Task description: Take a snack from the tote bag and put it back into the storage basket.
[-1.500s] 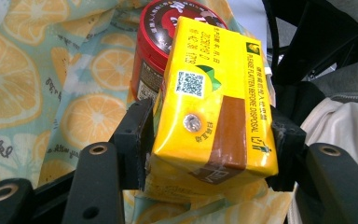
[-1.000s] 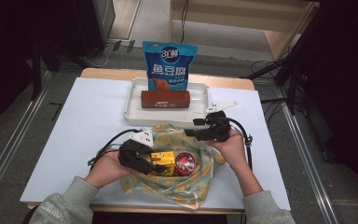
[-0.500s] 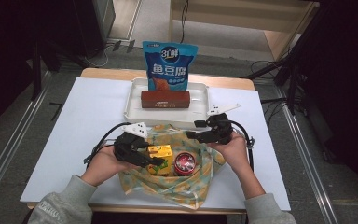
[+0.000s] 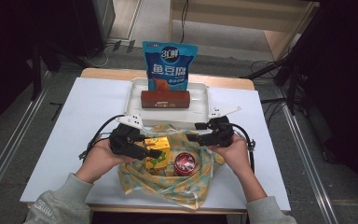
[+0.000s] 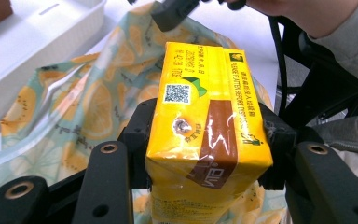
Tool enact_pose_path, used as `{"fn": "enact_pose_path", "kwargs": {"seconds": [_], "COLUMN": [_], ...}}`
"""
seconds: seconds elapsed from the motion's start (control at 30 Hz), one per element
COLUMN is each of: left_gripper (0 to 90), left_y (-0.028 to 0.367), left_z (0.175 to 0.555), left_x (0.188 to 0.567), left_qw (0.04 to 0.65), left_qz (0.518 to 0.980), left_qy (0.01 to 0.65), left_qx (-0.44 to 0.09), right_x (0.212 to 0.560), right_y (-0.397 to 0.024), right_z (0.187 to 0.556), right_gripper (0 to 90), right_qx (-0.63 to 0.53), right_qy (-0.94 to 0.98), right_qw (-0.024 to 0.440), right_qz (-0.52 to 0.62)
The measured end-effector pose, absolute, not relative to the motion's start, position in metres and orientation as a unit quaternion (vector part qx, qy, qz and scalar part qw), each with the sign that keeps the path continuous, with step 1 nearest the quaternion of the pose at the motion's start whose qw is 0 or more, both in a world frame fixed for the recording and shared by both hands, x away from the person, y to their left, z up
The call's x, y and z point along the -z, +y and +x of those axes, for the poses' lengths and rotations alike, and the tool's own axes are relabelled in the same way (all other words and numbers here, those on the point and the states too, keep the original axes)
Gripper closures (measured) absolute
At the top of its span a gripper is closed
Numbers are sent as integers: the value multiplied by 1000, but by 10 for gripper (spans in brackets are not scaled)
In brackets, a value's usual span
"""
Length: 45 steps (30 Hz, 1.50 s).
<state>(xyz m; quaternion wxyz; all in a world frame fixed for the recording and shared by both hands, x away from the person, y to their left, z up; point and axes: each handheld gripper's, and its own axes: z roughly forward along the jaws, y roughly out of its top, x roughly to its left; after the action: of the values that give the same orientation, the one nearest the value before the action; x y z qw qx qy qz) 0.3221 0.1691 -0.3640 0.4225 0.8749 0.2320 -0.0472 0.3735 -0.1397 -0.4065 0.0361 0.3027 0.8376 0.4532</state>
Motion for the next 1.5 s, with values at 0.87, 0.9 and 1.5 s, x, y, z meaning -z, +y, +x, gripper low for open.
{"fn": "enact_pose_path", "kwargs": {"seconds": [0.87,0.9,1.5], "left_gripper": [508,508,509], "left_y": [182,183,190], "left_z": [338,339,363], "left_x": [338,338,329], "left_qw": [425,426,427], "left_qz": [871,870,867], "left_qy": [244,246,257], "left_qx": [26,26,29], "right_x": [407,406,407], "right_y": [-141,-141,-140], "right_z": [361,360,358], "right_gripper": [375,375,374], "right_qx": [-459,-459,-462], "right_qy": [837,837,837], "right_qw": [35,35,32], "right_qz": [297,297,292]}}
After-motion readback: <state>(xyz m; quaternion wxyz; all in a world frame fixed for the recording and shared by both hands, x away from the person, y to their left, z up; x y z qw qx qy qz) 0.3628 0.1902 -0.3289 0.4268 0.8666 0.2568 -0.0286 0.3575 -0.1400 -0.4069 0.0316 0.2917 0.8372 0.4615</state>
